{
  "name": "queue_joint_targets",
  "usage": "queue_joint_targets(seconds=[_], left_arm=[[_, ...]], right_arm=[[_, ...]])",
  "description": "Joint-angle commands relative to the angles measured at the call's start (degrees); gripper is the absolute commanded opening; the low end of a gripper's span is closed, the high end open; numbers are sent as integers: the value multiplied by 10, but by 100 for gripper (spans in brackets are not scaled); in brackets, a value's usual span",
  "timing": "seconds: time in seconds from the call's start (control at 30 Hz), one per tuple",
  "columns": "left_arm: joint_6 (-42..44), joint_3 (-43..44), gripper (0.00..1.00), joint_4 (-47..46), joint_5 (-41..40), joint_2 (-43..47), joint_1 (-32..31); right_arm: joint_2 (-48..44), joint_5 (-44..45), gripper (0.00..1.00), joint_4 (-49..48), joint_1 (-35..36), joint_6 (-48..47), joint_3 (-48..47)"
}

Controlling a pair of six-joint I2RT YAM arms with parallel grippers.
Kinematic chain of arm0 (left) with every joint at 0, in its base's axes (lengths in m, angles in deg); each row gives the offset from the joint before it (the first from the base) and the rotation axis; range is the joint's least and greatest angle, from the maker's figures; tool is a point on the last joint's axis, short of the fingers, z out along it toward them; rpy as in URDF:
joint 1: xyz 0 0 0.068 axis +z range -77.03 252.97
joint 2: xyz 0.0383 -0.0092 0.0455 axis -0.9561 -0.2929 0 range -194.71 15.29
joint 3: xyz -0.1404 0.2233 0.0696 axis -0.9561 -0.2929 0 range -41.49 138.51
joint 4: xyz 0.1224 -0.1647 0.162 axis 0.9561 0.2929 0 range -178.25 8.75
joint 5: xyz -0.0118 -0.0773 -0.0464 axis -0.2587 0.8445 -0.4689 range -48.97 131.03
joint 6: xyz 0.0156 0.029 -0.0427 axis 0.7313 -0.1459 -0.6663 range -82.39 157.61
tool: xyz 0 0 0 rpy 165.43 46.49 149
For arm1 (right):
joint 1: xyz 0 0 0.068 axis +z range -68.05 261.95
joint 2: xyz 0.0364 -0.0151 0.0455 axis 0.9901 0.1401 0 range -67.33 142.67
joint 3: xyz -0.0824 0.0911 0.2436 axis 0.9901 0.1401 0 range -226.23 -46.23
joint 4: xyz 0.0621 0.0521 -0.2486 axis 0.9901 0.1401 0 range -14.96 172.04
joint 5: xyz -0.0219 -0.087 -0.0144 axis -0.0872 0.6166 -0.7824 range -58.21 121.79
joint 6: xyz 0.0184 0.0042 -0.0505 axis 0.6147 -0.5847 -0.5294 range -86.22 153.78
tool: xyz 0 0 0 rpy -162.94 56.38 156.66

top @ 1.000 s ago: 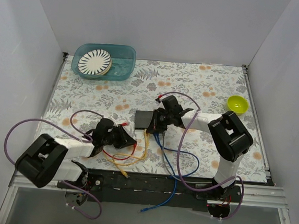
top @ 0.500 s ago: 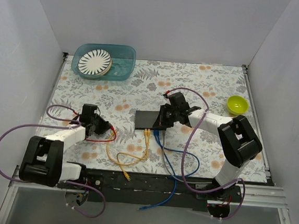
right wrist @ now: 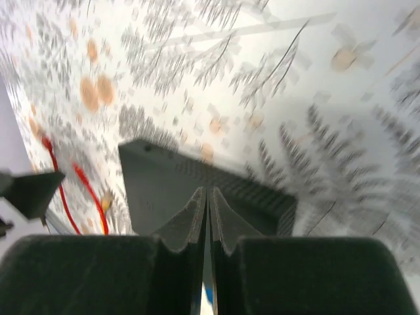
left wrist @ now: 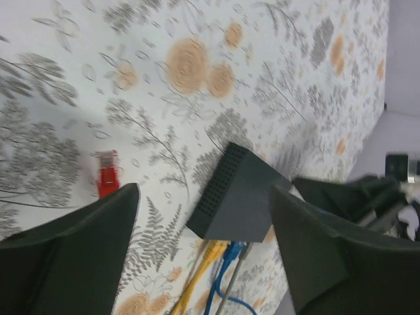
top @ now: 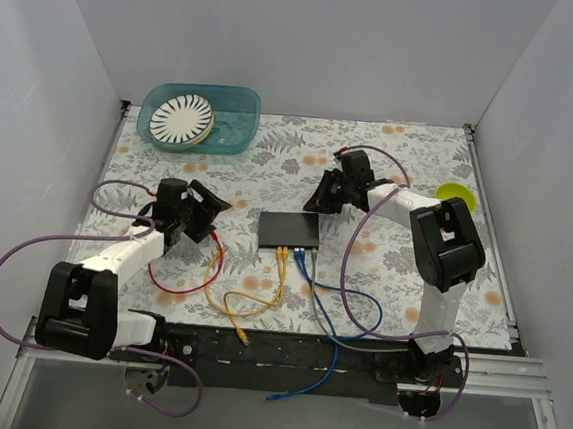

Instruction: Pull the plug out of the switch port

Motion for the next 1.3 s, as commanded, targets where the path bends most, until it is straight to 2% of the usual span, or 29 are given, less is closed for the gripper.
queue_joint_targets(seconds=[0.0, 0.13, 0.2, 0.3, 0.43, 0.53, 0.6, 0.63, 0.67, 0.7, 0.73, 0.77, 0.83, 0.87, 0.9, 0.93, 1.0, 1.07, 1.1, 1.13, 1.27], left_arm=[[-15, -14, 70, -34, 68, 15, -65], [-28, -31, 51, -77, 77, -7, -167], [-32, -38, 42, -85, 87, -34, -187], [-35, -49, 37, -94, 90, -55, -204], [-28, -46, 37, -95, 80, -65, -204], [-16, -5, 43, -60, 53, -63, -203], [-5, 26, 54, -28, 9, -57, -203], [0, 57, 59, -11, -5, -57, -202], [6, 76, 72, -2, -33, -58, -203], [13, 92, 78, 6, -45, -63, -202], [16, 108, 85, 15, -53, -70, -202], [17, 143, 97, 24, -59, -79, -201], [27, 173, 98, 25, -40, -117, -198], [30, 193, 98, 22, -28, -134, -197], [32, 205, 98, 19, -2, -159, -197], [34, 212, 98, 11, 11, -174, -197], [30, 217, 98, -8, 41, -194, -198], [26, 211, 98, -52, 92, -215, -199], [25, 202, 96, -86, 109, -222, -200], [17, 198, 83, -117, 138, -236, -202], [-7, 179, 63, -160, 183, -260, -203]], right_arm=[[43, -18, 11, -17, -25, 25, -49], [82, -23, 9, -3, -32, 15, -69], [86, -26, 8, -6, -32, 14, -58], [75, -28, 7, -18, -32, 17, -24], [46, -30, 7, -24, -31, 12, 22], [11, -14, 7, -25, -32, 9, 53], [-24, 14, 9, -18, -34, -2, 70], [-68, 58, 13, -9, -33, -11, 80], [-89, 81, 17, 5, -33, -26, 87], [-111, 103, 22, 33, -33, -31, 93], [-150, 134, 35, 43, -33, -34, 101], [-172, 139, 42, 49, -33, -38, 130], [-230, 135, 56, 40, -35, -29, 173], [-247, 117, 60, 26, -37, -27, 217], [-261, 96, 60, 12, -39, -26, 242], [-281, 39, 61, -13, -39, -28, 260], [-290, -3, 61, -23, -39, -28, 304], [-306, -51, 61, -78, -39, -16, 343], [-313, -58, 60, -95, -39, -13, 370], [-327, -58, 59, -113, -40, -6, 383], [-342, -73, 55, -182, -43, 40, 434]])
